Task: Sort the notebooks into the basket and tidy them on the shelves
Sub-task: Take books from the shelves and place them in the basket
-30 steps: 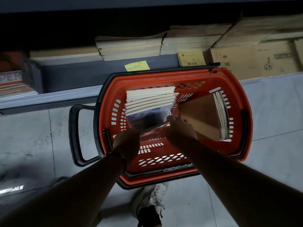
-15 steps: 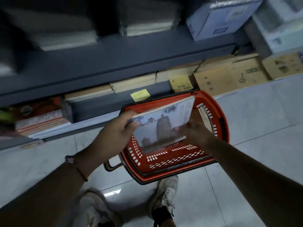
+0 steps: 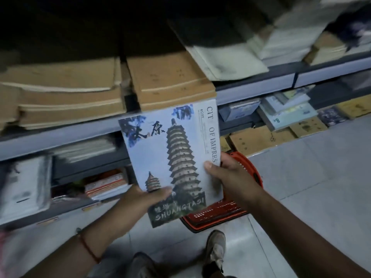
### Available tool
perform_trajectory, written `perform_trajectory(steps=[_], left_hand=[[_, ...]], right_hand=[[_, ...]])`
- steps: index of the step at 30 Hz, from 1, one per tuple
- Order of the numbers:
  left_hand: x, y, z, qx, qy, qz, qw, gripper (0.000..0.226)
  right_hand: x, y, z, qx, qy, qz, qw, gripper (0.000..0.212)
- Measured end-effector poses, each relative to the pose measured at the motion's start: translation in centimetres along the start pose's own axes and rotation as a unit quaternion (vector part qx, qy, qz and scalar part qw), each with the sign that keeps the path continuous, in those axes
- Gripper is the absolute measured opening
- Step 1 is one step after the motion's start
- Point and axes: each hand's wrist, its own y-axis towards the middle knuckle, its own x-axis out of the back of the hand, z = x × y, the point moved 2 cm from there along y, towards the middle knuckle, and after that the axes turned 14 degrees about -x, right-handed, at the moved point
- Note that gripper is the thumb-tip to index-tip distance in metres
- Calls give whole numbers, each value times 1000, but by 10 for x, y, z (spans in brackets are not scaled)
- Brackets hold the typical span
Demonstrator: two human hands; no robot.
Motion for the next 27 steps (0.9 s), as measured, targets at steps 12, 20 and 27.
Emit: perform_trajectory(steps=[12,20,27], left_hand=[[51,-139,-200,-192,-14,-134,972,38],[72,-222,-298,-362,-108,-349,857,93],[116,-291,-362,-421,-120,-397,807,55]], right_hand=[[-100,-175,181,213,-33,0,977,36],[-147,-237,259,290,-136,108,941,49],[-216,-287,317,349,-108,140,921,48]])
